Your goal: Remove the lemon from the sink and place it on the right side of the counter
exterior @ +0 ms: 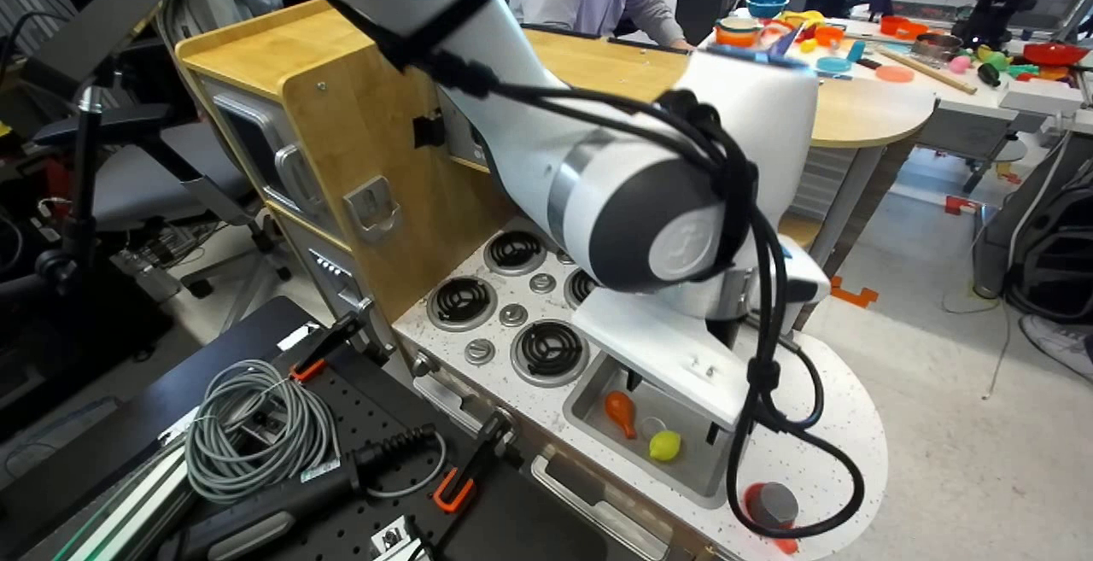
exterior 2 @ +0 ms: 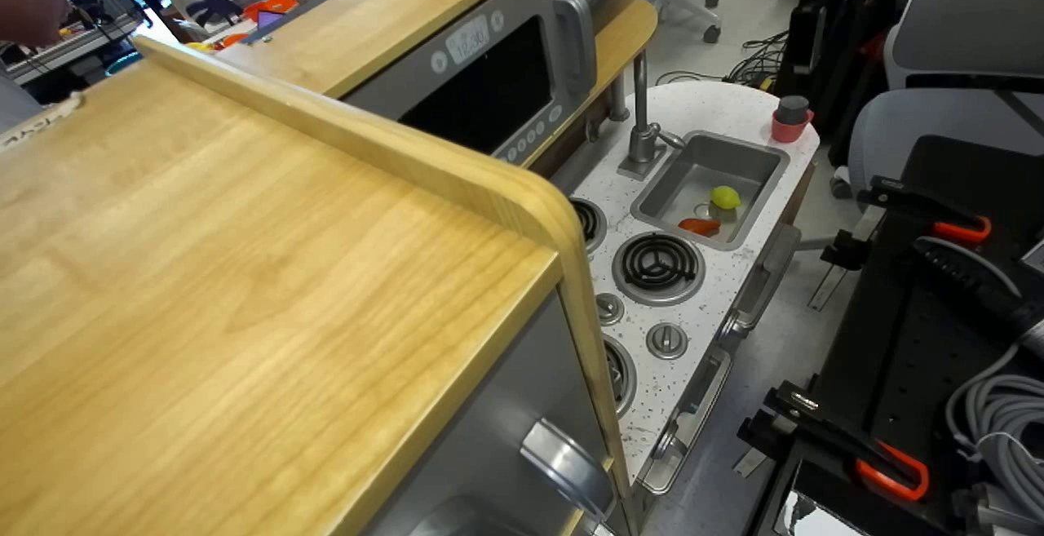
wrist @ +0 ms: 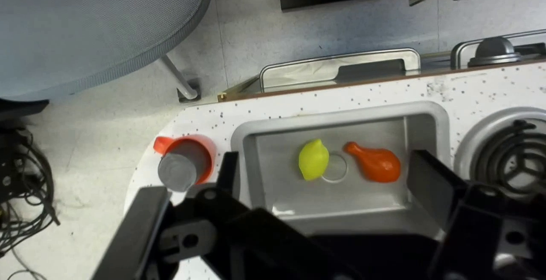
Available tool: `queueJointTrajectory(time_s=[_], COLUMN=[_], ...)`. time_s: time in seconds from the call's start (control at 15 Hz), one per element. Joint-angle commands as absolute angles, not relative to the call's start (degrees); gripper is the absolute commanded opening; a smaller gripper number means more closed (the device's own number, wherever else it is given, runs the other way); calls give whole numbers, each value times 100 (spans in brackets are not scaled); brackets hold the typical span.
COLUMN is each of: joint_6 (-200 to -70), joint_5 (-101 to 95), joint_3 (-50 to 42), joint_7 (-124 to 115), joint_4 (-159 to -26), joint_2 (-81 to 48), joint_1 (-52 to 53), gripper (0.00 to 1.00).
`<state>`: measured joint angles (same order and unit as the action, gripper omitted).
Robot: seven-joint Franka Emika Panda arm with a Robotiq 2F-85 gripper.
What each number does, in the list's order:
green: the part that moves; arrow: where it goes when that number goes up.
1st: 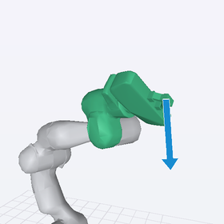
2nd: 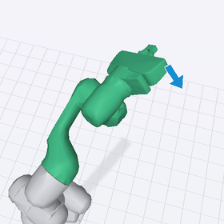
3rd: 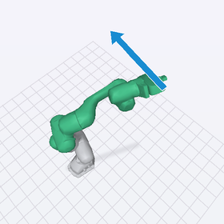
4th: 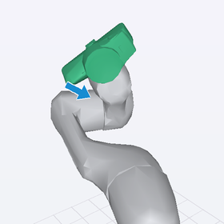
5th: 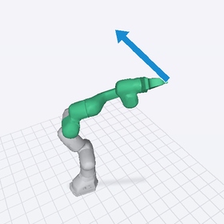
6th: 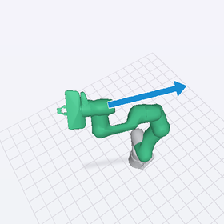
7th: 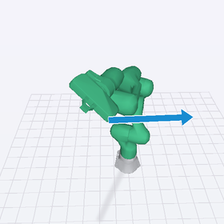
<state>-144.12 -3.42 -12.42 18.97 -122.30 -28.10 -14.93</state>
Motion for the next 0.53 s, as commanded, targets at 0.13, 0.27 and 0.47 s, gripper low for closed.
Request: queueJointTrajectory(time_s=[0.13,0.27,0.47], joint_6=[-14476,-14499,-14637], joint_5=[-424,-438,-471], joint_3=[-1018,-1026,-1015], joint_7=[1704,1596,1562], joint_4=[-10552,-10012,-9320], joint_2=[-4973,-5572,-6265], joint_1=[-1809,-1832,-1851], gripper=[100,100,100])
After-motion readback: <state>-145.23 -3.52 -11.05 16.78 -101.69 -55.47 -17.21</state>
